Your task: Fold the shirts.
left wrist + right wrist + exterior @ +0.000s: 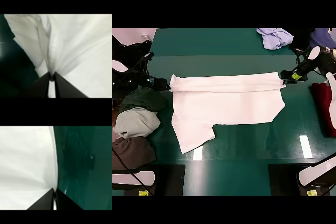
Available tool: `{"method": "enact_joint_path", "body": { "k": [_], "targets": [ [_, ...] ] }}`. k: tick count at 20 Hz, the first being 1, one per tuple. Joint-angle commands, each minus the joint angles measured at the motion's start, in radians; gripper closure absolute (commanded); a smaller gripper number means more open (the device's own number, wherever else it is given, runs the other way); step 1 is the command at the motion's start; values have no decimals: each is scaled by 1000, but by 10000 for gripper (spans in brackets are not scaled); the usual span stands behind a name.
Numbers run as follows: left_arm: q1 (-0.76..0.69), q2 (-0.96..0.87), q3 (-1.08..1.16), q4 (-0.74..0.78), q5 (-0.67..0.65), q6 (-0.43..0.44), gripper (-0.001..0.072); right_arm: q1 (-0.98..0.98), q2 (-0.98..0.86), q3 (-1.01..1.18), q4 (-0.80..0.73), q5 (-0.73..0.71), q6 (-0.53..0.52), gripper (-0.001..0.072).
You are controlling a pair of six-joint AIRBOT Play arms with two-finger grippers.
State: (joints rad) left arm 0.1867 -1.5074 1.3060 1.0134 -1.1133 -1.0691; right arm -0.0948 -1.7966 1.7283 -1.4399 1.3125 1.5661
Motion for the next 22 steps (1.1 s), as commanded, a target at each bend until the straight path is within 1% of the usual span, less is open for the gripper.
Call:
{"method": "enact_joint_path", "body": {
  "k": [1, 2, 5, 8, 10, 12, 15, 19, 22],
  "targets": [
    [0, 0, -13, 5, -43, -65, 174, -3, 1, -8, -1, 40, 0, 427],
    [0, 0, -13, 6, -64, -80, 168, -10, 2, -8, 0, 70, -1, 252],
    [3, 13, -12, 30, -153, -137, 169, -37, 17, -8, 7, 172, -16, 248],
    [3, 60, -42, 43, -262, -140, 169, -69, 80, -28, 7, 227, -24, 249],
    [3, 139, -140, 81, -254, -169, 170, -82, 163, -110, 7, 194, -24, 249],
    [3, 245, -287, 114, -195, -199, 169, -82, 247, -213, 7, 157, -39, 249],
    [3, 372, -502, 114, -124, -236, 169, -72, 356, -370, 7, 92, -54, 250],
    [2, 447, -684, 102, -135, -251, 170, -74, 444, -502, 8, 56, -56, 249],
    [2, 504, -755, 91, -138, -267, 170, -74, 483, -543, 9, 48, -56, 249]
  ]
}}
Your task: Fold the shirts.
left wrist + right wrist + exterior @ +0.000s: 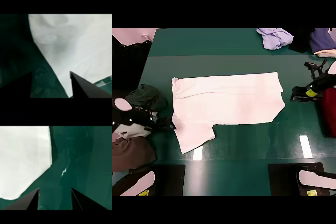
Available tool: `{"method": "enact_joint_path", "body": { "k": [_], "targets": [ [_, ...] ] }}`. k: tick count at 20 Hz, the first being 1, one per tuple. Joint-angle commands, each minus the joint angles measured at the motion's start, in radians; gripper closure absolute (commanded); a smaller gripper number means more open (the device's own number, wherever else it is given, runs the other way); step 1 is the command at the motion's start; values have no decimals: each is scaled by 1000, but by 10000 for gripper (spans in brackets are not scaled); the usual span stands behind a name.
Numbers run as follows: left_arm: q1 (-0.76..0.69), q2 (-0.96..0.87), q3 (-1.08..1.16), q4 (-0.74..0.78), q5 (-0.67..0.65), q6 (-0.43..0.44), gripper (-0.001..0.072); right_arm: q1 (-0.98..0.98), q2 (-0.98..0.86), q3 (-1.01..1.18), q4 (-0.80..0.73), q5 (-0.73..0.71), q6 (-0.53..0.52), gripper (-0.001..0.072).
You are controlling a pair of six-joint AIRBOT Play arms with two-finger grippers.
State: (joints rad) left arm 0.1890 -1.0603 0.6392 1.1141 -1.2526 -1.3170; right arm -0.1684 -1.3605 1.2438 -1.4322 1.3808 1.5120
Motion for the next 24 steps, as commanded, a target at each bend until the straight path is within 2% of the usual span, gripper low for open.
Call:
{"method": "enact_joint_path", "body": {
  "k": [1, 3, 6, 9, 15, 16, 17, 18, 19, 21, 24],
  "targets": [
    [0, 74, -101, -32, -11, -19, 170, 0, 51, -61, 1, -20, -2, 250],
    [-9, 85, -114, -74, -47, -18, 170, 0, 51, -54, 2, -15, -2, 249],
    [-114, 86, -147, -70, -29, -26, 170, 0, 50, -54, 55, -18, -2, 250],
    [-203, 86, -154, -26, 15, -130, 169, 0, 50, -54, 79, -18, -2, 249],
    [-210, 86, -154, -50, 87, -146, 172, 0, 50, -54, 78, -16, -2, 250],
    [-210, 86, -154, -60, 103, -145, 278, 0, 50, -54, 78, -16, -2, 250],
    [-210, 86, -154, -64, 115, -142, 462, 0, 50, -55, 77, -16, -2, 250],
    [-210, 86, -154, -69, 130, -142, 570, 0, 50, -55, 77, -16, -2, 250],
    [-210, 86, -154, -74, 148, -142, 591, 0, 50, -55, 77, -16, -2, 250],
    [-210, 86, -149, -78, 168, -140, 679, 0, 50, -61, 78, -17, -2, 250],
    [-210, 99, -108, -78, 139, -123, 679, 0, 48, -127, 78, -20, -2, 250]
  ]
}}
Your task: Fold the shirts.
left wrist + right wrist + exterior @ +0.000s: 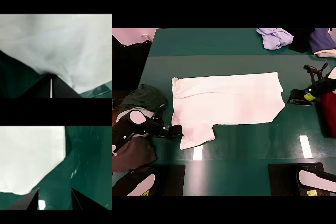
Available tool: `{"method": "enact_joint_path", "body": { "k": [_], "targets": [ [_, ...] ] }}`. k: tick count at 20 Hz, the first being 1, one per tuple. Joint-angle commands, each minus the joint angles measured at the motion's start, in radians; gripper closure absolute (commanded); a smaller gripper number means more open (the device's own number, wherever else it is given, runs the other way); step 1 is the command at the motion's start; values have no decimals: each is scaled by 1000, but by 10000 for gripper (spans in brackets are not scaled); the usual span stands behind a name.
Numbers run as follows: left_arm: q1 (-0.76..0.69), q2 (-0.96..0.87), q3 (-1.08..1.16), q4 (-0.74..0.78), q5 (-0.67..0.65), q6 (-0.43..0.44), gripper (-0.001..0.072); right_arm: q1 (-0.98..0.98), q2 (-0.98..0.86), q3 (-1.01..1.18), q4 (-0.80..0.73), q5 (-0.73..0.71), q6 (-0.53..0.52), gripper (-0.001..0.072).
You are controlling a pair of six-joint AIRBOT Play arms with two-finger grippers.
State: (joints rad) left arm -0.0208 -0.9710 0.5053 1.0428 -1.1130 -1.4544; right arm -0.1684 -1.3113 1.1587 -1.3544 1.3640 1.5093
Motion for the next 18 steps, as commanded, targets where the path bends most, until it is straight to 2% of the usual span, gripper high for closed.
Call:
{"method": "enact_joint_path", "body": {
  "k": [1, 7, 13, 14, 15, 16, 18],
  "targets": [
    [0, 10, 45, -6, -12, 15, 679, 0, -2, -75, 2, -9, 1, 250],
    [0, 10, 97, -7, -33, 22, 679, 0, -5, -228, 232, -171, -30, 250],
    [0, 10, 97, -6, -32, 23, 679, 13, -68, -233, 238, -196, -29, 265],
    [0, 10, 97, -6, -30, 23, 679, 20, -72, -233, 238, -205, -31, 381],
    [0, 10, 98, -6, -29, 23, 679, 26, -71, -233, 237, -214, -44, 560],
    [0, 10, 104, -5, -31, 23, 679, 25, -69, -230, 238, -208, -59, 696],
    [0, 10, 133, -3, -65, 25, 680, 23, -43, -231, 228, -156, -60, 699]
  ]
}}
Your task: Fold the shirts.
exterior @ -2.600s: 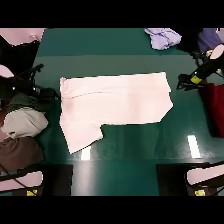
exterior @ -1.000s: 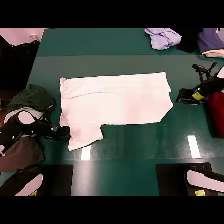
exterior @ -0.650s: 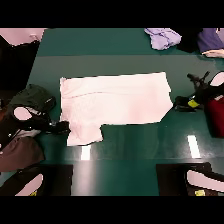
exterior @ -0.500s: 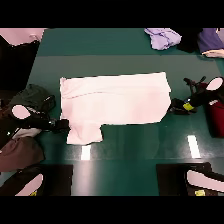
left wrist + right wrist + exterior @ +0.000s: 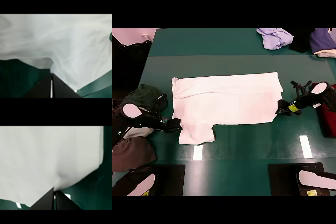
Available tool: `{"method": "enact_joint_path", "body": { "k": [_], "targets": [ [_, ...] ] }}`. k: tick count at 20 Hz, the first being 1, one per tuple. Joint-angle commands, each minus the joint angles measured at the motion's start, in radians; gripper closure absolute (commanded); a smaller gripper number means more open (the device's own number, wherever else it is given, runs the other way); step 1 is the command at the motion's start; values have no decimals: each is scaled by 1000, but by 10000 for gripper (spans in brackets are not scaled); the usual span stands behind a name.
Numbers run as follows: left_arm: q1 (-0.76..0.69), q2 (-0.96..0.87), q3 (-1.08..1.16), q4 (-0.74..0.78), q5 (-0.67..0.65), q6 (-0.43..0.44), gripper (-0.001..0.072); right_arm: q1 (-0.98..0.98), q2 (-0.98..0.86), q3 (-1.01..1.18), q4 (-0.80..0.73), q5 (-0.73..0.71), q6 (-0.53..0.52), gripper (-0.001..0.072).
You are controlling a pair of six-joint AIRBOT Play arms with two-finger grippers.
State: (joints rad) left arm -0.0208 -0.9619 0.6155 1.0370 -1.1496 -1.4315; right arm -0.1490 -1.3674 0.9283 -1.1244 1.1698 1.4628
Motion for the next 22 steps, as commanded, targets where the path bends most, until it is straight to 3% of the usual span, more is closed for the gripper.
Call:
{"method": "enact_joint_path", "body": {
  "k": [1, 4, 7, 11, 13, 18, 20, 22],
  "targets": [
    [0, 2, 49, 2, -64, 9, 681, -5, 42, 0, -16, 77, -14, 700],
    [0, 95, 104, -11, -143, 6, 681, -36, 173, 0, -56, 202, -13, 700],
    [0, 241, 132, -62, -242, -52, 681, -88, 311, 0, -55, 334, -3, 701],
    [0, 351, 137, -132, -307, -114, 681, -132, 424, 0, -55, 368, 29, 701],
    [0, 345, 148, -147, -248, -109, 681, -138, 439, 0, -54, 326, 30, 701],
    [0, 335, 151, -149, 137, -54, 681, -138, 360, 2, -9, 189, 31, 701],
    [0, 286, 152, -165, 175, -51, 681, -137, 298, 23, 18, 166, 31, 701],
    [0, 210, 152, -237, 184, 45, 681, -138, 231, 85, 26, 166, 31, 701]
  ]
}}
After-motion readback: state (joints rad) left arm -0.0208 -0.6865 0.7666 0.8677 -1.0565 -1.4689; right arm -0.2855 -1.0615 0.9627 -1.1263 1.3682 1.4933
